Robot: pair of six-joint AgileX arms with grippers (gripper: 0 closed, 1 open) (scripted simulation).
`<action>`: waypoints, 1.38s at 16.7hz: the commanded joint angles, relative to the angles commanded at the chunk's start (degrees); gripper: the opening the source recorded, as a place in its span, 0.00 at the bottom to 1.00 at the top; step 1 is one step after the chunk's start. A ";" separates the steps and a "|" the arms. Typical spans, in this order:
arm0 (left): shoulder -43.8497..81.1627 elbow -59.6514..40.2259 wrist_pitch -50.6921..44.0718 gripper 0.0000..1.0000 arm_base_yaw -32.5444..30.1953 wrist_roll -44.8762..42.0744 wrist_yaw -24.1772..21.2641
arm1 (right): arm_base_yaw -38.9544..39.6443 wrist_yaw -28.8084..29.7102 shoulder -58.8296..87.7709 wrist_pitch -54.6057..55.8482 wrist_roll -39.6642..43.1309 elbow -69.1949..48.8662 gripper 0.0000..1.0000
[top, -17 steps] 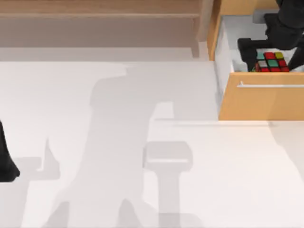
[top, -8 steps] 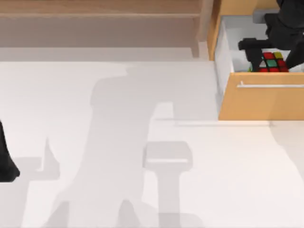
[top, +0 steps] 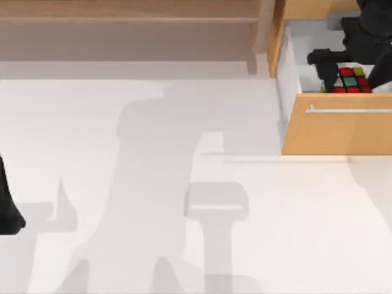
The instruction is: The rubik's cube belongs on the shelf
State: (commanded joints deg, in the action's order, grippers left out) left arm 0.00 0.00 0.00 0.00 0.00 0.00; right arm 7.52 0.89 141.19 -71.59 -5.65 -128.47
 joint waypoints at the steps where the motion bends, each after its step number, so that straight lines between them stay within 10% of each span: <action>1: 0.00 0.00 0.00 1.00 0.00 0.00 0.00 | 0.00 0.00 0.00 0.00 0.00 0.00 0.00; 23: 0.00 0.00 0.00 1.00 0.00 0.00 0.00 | 0.34 0.29 0.35 -8.03 -0.29 -8.19 0.00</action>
State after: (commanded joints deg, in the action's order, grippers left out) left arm 0.00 0.00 0.00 0.00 0.00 0.00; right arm 7.86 1.18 141.53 -79.63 -5.94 -136.67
